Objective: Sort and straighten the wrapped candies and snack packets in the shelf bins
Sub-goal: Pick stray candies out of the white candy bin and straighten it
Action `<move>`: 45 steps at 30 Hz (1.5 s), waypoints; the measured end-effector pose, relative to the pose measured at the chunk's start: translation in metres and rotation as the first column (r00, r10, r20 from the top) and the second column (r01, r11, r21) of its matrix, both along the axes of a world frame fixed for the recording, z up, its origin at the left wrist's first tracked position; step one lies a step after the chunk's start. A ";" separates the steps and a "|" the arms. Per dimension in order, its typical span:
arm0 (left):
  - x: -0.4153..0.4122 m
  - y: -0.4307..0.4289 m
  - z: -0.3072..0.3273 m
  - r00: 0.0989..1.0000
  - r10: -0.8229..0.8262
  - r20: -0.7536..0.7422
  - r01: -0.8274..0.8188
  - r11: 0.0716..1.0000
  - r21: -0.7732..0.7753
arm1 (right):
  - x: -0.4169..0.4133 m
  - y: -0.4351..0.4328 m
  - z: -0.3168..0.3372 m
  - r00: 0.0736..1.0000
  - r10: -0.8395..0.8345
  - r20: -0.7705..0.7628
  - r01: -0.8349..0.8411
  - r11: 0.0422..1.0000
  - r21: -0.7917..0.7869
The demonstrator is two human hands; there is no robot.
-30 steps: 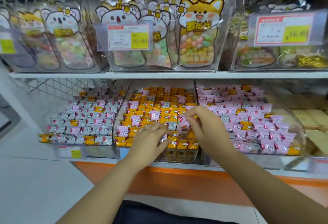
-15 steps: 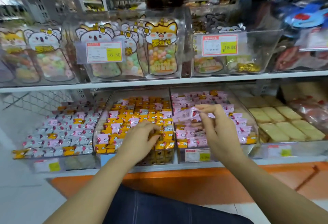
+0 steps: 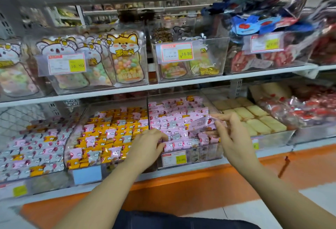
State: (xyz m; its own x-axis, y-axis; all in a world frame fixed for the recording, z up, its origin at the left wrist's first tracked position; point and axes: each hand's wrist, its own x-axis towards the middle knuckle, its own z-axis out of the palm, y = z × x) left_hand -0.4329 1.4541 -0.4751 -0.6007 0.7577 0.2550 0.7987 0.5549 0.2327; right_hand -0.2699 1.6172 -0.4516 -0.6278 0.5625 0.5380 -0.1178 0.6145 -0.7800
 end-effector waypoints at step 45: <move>-0.033 0.023 0.011 0.988 -0.068 0.140 -0.009 0.873 0.488 | -0.087 -0.013 -0.024 0.980 -0.159 -0.121 0.107 0.929 -0.355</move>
State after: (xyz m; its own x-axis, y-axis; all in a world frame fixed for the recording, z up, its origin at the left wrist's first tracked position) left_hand -0.4654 1.4767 -0.4638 -0.6399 0.5793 0.5049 0.7476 0.3173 0.5834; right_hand -0.3570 1.6045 -0.4751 -0.4645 0.8022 0.3750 -0.1810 0.3285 -0.9270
